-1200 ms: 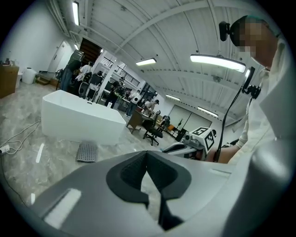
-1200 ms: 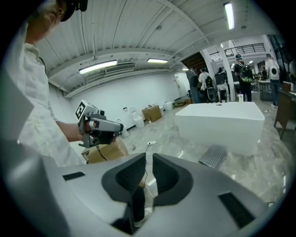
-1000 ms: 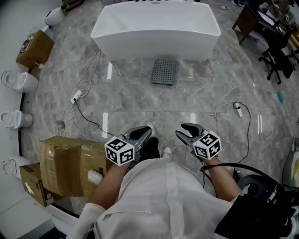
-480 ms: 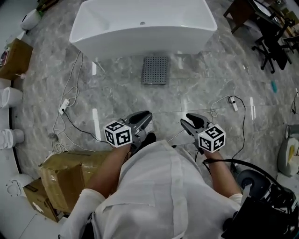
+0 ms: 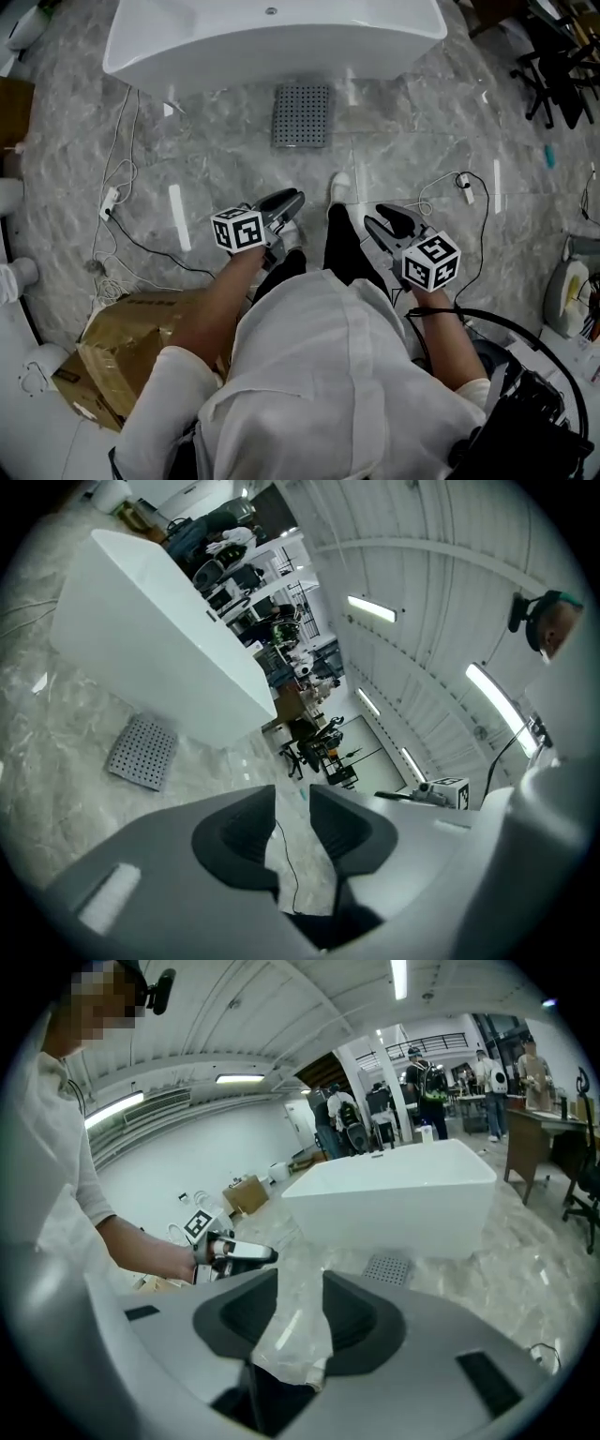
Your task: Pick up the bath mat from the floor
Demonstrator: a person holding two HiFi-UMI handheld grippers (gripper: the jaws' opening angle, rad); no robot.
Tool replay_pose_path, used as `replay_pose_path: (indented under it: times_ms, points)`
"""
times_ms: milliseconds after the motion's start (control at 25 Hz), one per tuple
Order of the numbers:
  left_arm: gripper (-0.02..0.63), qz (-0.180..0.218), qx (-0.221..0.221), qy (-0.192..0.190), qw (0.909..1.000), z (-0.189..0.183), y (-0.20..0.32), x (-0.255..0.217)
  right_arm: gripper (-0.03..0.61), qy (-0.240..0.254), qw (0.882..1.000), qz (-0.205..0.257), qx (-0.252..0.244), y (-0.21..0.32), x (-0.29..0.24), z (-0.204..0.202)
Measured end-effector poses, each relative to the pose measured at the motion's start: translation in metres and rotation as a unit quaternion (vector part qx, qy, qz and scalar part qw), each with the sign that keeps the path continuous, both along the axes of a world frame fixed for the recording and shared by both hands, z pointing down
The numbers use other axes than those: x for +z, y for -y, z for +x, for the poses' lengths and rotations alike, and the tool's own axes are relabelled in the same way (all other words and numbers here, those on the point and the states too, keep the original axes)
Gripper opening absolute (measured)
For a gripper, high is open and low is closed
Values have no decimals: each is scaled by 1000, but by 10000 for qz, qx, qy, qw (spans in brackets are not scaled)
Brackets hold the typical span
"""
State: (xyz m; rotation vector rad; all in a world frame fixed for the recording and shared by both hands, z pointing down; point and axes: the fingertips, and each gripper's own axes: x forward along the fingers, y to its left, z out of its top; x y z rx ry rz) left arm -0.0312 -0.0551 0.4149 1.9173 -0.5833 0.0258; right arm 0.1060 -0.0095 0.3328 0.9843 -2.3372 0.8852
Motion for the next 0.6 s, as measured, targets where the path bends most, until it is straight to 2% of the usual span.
replay_pose_path:
  times_ms: [200, 360, 480, 600]
  points:
    - [121, -723, -10, 36, 9974, 32, 25, 82, 138, 56, 9995, -157, -264, 55, 44, 10]
    - [141, -1303, -5, 300, 9910, 67, 48, 161, 138, 182, 9975, -518, -438, 103, 95, 36]
    - [146, -1577, -251, 452, 9861, 81, 74, 225, 138, 142, 9953, -755, -598, 131, 142, 56]
    - [157, -1835, -606, 405, 9803, 98, 105, 291, 138, 160, 9923, -1028, -675, 154, 194, 79]
